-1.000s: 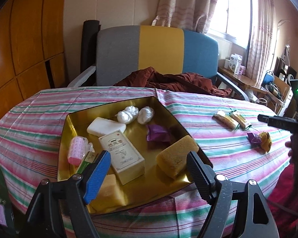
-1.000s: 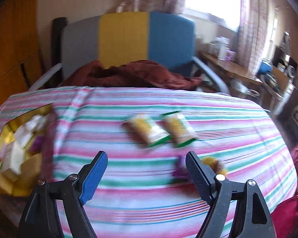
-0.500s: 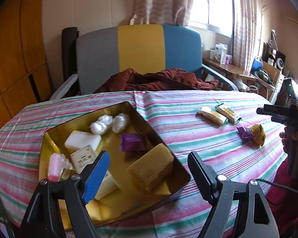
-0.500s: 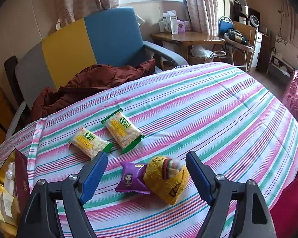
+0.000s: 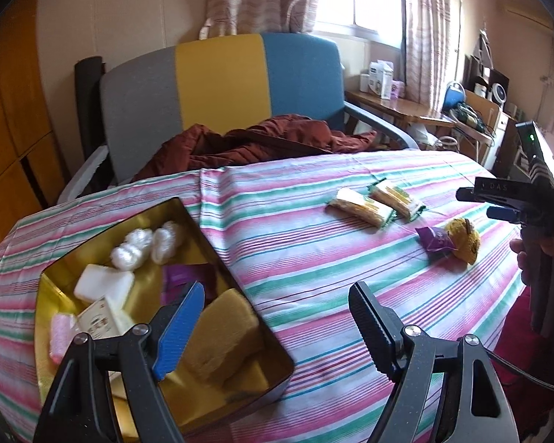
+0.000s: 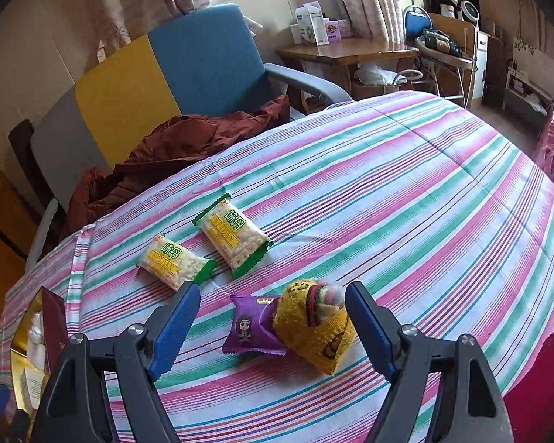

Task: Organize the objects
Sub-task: 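Move both tools over to the snack packets and yellow plush toy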

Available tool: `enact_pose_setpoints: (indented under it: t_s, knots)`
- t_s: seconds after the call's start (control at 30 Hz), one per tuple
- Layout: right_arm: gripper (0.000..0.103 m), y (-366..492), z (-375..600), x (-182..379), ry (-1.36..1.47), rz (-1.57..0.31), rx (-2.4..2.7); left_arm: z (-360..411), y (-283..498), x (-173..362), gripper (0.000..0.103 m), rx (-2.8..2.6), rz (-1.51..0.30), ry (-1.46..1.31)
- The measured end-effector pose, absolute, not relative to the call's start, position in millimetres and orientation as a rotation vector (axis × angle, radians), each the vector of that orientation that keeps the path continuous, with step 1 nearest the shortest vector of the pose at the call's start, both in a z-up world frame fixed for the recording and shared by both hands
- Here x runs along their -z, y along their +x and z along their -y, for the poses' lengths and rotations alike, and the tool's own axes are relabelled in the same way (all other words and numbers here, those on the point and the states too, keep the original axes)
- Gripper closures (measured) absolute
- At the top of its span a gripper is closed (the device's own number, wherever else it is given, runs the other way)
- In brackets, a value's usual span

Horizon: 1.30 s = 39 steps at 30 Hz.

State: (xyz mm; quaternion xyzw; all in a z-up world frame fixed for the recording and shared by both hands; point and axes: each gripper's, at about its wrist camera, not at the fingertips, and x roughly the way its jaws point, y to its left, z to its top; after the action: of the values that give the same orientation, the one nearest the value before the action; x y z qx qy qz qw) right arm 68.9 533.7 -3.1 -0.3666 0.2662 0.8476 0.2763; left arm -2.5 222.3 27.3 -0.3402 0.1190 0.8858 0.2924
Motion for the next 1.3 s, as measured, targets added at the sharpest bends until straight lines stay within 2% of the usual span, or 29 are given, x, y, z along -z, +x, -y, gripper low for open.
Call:
enact_pose_setpoints:
  t_s: [0.23, 0.63, 1.0, 1.3]
  knots:
    - [0.021, 80.0, -545.1, 1.2, -0.922, -0.799, -2.253, -257.6, -13.0, -18.7, 0.022, -2.265, -0.291, -0.979]
    - [0.021, 115.2, -587.8, 14.6, -0.765, -1.134, -2.121, -325.7, -47.2, 13.6, 0.022, -2.152, -0.260, -1.163]
    - [0.020, 120.6, -591.1, 18.9, -0.745, -1.244, -2.133, -384.9, -94.8, 34.8, 0.022, -2.104, -0.167, -1.312]
    - [0.020, 116.4, -590.5, 22.1, -0.777, -1.249, -2.143, -434.4, -139.3, 51.5, 0.022, -2.095, -0.031, -1.458]
